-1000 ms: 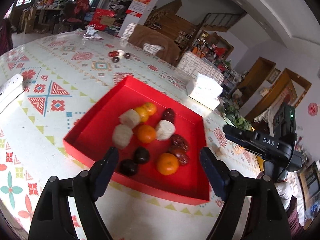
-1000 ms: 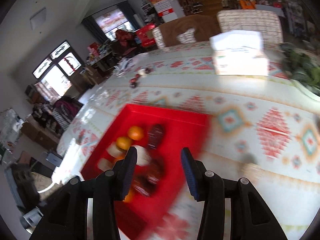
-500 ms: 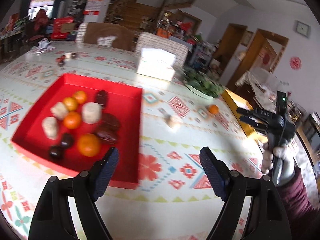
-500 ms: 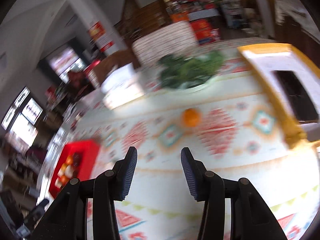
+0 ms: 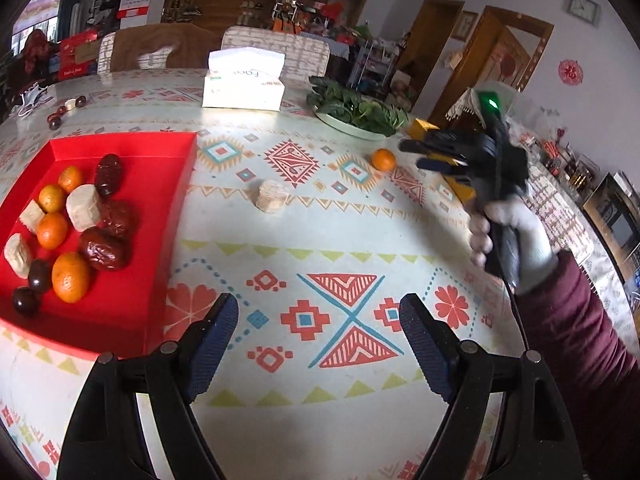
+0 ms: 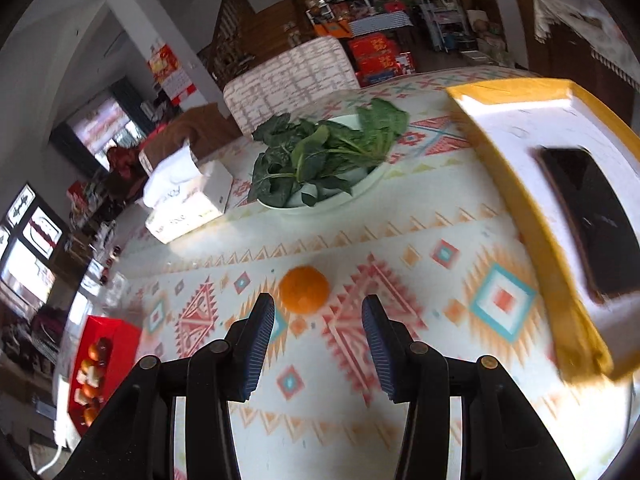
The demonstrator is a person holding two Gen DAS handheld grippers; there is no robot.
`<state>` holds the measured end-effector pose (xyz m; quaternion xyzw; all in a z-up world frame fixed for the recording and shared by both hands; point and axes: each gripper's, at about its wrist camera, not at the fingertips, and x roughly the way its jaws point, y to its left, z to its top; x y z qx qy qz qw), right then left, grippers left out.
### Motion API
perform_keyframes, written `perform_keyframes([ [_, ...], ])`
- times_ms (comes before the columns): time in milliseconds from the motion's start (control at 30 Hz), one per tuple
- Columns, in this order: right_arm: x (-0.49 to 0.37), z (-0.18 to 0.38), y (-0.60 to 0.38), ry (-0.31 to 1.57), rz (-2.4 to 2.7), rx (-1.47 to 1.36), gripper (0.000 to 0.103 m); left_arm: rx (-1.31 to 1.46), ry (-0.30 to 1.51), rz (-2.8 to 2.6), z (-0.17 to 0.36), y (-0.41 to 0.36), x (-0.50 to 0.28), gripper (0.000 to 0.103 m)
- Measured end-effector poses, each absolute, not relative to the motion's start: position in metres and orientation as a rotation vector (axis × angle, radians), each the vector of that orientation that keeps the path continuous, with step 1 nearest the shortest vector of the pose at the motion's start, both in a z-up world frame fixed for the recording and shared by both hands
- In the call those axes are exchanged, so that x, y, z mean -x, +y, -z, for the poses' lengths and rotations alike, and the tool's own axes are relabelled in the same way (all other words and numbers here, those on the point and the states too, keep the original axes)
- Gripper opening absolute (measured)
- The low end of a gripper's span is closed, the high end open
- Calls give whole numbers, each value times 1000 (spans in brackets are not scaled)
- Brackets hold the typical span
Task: Organize fruits
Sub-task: 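Move both open tools back toward the last orange and pale chunk, then grasp the pale chunk with left tool while right tool grasps the last orange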
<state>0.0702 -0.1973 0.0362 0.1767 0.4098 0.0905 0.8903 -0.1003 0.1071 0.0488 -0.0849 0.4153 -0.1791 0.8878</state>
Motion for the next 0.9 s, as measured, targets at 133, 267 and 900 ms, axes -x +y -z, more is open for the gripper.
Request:
perform_keyframes([
  [133, -94, -26, -186, 886, -190, -341, 50, 178, 867, 354, -46, 111, 93, 82],
  [267, -107, -15, -171, 922, -190, -292, 50, 168, 869, 332, -44, 115, 85, 82],
  [900, -15, -24, -166, 885, -294, -346, 39, 115, 878, 312, -41, 85, 5, 82],
])
